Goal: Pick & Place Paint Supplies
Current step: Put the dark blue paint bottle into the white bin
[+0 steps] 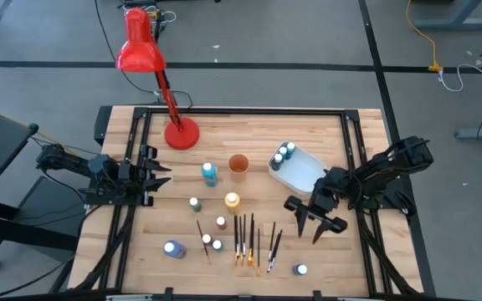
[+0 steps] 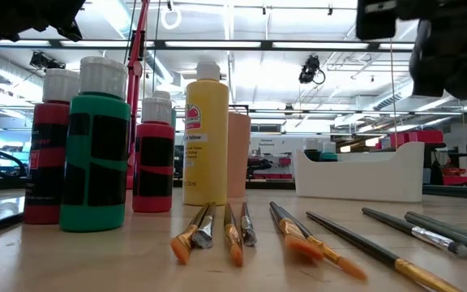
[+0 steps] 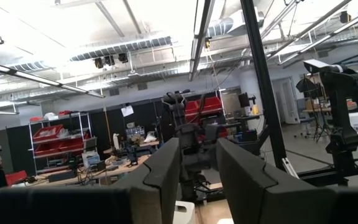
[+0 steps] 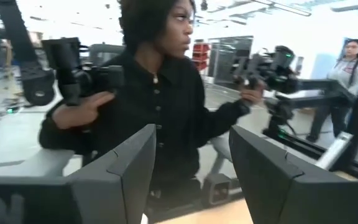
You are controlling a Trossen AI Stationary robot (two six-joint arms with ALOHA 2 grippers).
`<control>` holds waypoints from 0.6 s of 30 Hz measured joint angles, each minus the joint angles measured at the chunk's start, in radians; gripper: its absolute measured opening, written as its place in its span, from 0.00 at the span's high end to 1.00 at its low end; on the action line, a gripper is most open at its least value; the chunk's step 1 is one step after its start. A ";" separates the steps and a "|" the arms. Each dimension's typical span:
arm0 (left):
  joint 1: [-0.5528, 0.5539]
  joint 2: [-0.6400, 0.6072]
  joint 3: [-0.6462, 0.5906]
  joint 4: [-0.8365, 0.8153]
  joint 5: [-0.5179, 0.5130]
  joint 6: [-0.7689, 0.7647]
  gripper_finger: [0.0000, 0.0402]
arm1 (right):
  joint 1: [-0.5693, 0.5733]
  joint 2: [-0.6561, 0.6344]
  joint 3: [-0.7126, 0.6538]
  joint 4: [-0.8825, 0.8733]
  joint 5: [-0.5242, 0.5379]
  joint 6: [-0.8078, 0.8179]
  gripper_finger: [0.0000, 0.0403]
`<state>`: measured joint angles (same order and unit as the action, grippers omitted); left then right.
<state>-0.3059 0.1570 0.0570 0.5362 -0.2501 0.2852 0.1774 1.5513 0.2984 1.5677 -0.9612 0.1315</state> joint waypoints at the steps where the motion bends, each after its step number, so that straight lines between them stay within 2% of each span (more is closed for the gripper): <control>1: 0.000 0.000 0.000 0.000 0.000 0.000 0.71 | 0.014 0.000 0.002 -0.007 0.001 0.000 0.48; 8: 0.000 0.000 0.000 0.000 0.000 0.000 0.71 | 0.109 0.000 0.027 -0.086 0.000 -0.031 0.49; 14: 0.000 0.000 0.000 0.000 0.000 -0.005 0.71 | 0.175 0.000 0.055 -0.251 0.004 -0.154 0.49; 18: 0.000 0.000 0.000 0.000 0.000 -0.008 0.71 | 0.192 0.000 0.064 -0.338 0.003 -0.172 0.49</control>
<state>-0.3059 0.1570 0.0566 0.5365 -0.2501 0.2769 0.3691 1.5513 0.3626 1.2296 -0.9577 -0.0404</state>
